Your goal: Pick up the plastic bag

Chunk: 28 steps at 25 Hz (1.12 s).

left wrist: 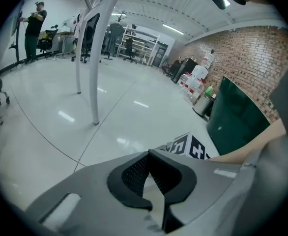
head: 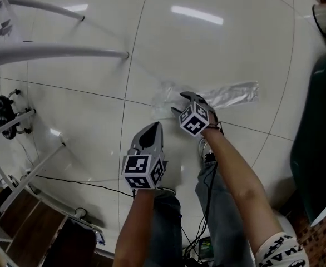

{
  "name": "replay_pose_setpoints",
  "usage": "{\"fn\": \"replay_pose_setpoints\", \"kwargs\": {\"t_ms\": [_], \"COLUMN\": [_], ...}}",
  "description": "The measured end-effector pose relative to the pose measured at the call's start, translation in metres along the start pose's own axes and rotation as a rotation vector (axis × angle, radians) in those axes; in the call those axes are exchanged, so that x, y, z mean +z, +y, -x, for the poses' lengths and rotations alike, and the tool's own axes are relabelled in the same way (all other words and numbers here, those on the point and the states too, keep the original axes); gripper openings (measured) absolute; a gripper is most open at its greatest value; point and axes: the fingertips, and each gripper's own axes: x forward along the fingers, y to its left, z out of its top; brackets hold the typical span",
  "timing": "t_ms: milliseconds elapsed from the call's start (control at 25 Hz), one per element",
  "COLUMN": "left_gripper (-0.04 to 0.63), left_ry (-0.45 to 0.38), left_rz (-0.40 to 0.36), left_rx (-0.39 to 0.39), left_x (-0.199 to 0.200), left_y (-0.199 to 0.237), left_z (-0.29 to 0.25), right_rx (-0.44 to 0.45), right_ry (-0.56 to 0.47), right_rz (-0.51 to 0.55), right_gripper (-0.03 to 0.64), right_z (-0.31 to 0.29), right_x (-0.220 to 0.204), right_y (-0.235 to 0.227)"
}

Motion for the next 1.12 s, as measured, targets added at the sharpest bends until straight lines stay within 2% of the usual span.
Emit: {"fn": "replay_pose_setpoints", "kwargs": {"t_ms": [240,440,560,600,640,720,800,920,1120], "left_gripper": [0.002,0.002,0.002,0.002,0.002,0.002,0.002,0.002,0.002], "left_ry": [-0.005,-0.023,-0.036,-0.043,-0.051,-0.068,-0.085,-0.109,-0.157], "left_rz": [0.029,0.070,0.101,0.108,0.108,0.098,0.096,0.104,0.082], "left_rx": [0.009,0.008,0.009,0.007,0.006,0.006,0.009,0.008,0.015], "left_x": [-0.023,-0.030,-0.029,-0.026,-0.022,-0.014,-0.005,0.014,0.072], "left_y": [0.017,0.018,0.015,0.013,0.012,0.011,0.010,0.003,-0.024], "left_z": [-0.003,0.019,0.032,0.036,0.041,0.049,0.057,0.077,0.146], "right_rx": [-0.056,-0.095,-0.094,-0.099,-0.102,-0.082,-0.055,-0.072,-0.134], "right_ry": [0.107,0.138,0.170,0.179,0.186,0.195,0.157,-0.029,-0.288], "right_rz": [0.153,0.243,0.323,0.336,0.327,0.241,0.118,-0.029,-0.212], "right_gripper": [0.291,0.285,0.163,0.103,0.028,0.021,0.018,0.017,0.015], "right_z": [-0.052,-0.058,-0.058,-0.058,-0.059,-0.060,-0.052,0.001,0.151], "right_x": [-0.018,-0.017,-0.020,-0.023,-0.024,-0.025,-0.018,0.013,0.079], "right_y": [-0.003,-0.004,0.006,0.009,0.010,0.008,0.002,-0.008,-0.006]}}
